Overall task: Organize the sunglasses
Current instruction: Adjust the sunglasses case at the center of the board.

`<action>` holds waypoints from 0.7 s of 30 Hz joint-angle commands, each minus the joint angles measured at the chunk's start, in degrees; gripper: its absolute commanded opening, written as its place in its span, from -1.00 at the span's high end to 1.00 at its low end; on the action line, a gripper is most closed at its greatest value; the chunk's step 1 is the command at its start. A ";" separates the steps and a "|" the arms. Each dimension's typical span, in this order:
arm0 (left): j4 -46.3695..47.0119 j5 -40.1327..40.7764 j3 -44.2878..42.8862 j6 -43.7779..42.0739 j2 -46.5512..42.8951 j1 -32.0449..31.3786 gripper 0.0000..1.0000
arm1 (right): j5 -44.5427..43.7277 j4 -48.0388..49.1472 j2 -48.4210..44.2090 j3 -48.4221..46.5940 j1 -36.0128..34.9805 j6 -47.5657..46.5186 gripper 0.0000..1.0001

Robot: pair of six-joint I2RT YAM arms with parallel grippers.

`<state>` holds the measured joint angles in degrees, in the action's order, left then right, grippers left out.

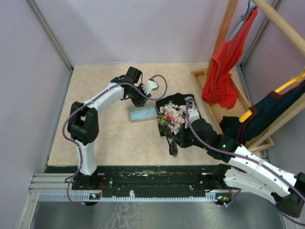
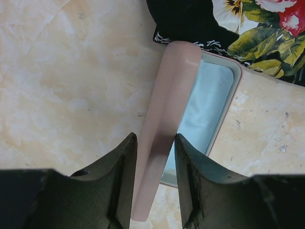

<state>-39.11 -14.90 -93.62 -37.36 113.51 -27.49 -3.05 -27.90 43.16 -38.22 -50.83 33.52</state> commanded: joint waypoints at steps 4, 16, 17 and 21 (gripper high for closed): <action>-1.87 -4.60 1.16 -0.58 -2.26 0.23 0.10 | 0.91 3.00 -0.06 -0.72 0.07 -0.67 1.00; -1.79 -2.39 1.11 -0.03 -1.98 0.21 0.27 | 0.94 2.81 -0.55 -0.37 0.03 -0.55 1.00; -1.78 -2.14 1.24 0.01 -2.11 0.24 0.28 | 1.02 3.05 -0.49 -0.37 0.06 -0.51 1.00; -1.70 -1.61 1.72 0.29 -2.86 0.17 0.32 | 1.20 3.41 -0.36 -0.37 0.10 -0.51 1.00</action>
<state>-39.97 -16.67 -92.68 -37.30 113.34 -27.49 -2.39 -27.86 43.31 -38.22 -50.83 33.47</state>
